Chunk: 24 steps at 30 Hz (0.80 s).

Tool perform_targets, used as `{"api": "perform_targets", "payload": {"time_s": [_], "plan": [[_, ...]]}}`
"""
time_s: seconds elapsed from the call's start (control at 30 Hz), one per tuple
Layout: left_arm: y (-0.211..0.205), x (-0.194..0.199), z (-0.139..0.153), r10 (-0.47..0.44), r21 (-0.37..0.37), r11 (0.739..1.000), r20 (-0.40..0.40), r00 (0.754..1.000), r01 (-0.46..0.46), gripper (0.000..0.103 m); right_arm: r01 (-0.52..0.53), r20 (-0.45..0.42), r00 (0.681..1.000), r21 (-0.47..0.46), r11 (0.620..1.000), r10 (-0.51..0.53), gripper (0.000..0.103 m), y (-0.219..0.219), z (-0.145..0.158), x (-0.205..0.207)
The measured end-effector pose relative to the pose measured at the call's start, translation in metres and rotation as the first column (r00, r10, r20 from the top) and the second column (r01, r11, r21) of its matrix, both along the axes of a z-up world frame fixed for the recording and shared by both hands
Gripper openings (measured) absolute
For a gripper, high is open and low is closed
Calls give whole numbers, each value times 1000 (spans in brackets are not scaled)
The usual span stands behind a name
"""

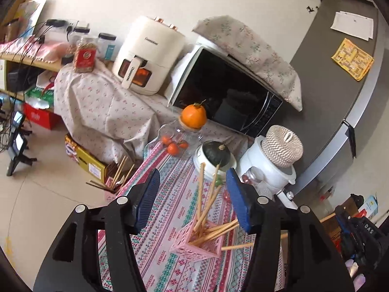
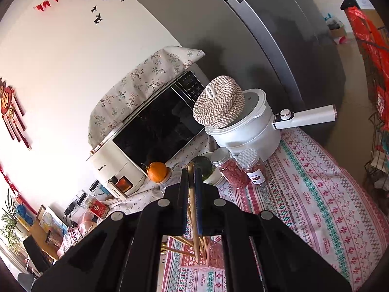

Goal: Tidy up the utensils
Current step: 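Lower the chopsticks into the pink basket and open both grippers, then move both grippers back down to the remaining chopsticks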

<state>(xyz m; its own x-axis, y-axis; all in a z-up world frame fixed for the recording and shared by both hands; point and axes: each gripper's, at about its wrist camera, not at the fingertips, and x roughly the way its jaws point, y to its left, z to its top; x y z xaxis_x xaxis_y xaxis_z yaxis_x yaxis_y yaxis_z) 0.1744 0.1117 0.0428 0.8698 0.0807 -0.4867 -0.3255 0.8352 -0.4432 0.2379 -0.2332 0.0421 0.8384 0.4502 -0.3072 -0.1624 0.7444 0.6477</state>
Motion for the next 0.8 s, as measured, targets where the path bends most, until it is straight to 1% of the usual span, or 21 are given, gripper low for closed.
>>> {"api": "perform_targets", "payload": {"time_s": [0.07, 0.17, 0.2, 0.23, 0.27, 0.3, 0.37, 0.43, 0.47, 0.53, 0.63, 0.67, 0.7, 0.77, 0.8], "plan": [[2, 1, -5, -1, -12, 1000, -18, 1000, 1, 53, 0, -3, 1000, 5, 1000, 0, 5, 9, -6, 7], [-1, 0, -10, -14, -11, 1000, -33, 999, 14, 53, 4, -5, 1000, -16, 1000, -4, 10, 26, -20, 15], [-4, -1, -11, -25, -4, 1000, -33, 999, 25, 53, -13, -29, 1000, -27, 1000, 12, 14, 32, -26, 18], [-6, -2, -11, -36, 0, 999, -32, 999, 36, 53, -29, -42, 999, -27, 999, 28, 25, 34, -30, 19], [-8, -3, -10, -50, 3, 999, -29, 998, 50, 53, -52, -56, 997, -38, 998, 50, 31, 37, -33, 19], [-12, -5, -9, -66, 9, 998, -26, 997, 67, 54, -56, -52, 997, -53, 997, 53, 37, 39, -32, 17], [-19, -8, -7, -85, 26, 996, -23, 996, 85, 55, -64, -29, 998, -105, 992, 61, 41, 42, -27, 7], [-28, -10, -4, -101, 61, 993, -25, 995, 102, 58, -68, -9, 998, -157, 985, 68, 51, 46, -23, -5], [-33, -13, -3, -106, 78, 991, -24, 994, 108, 59, -71, -7, 997, -172, 983, 70, 53, 47, -22, -8], [-42, -18, -2, -111, 116, 987, -23, 994, 113, 65, -75, -7, 997, -204, 976, 75, 54, 49, -22, -16], [-52, -24, -3, -111, 169, 979, -33, 993, 116, 69, -77, -14, 997, -238, 968, 75, 57, 49, -27, -27], [-54, -26, -4, -111, 179, 977, -38, 993, 116, 71, -77, -23, 997, -249, 965, 74, 59, 49, -30, -30], [-56, -28, -6, -113, 186, 975, -41, 993, 118, 75, -79, -35, 997, -261, 962, 72, 60, 48, -34, -32], [-59, -32, -11, -118, 193, 973, -50, 992, 126, 80, -84, -56, 996, -279, 957, 71, 61, 47, -40, -35], [-60, -35, -14, -120, 194, 972, -53, 991, 129, 84, -85, -67, 995, -289, 954, 69, 62, 46, -44, -37]]}}
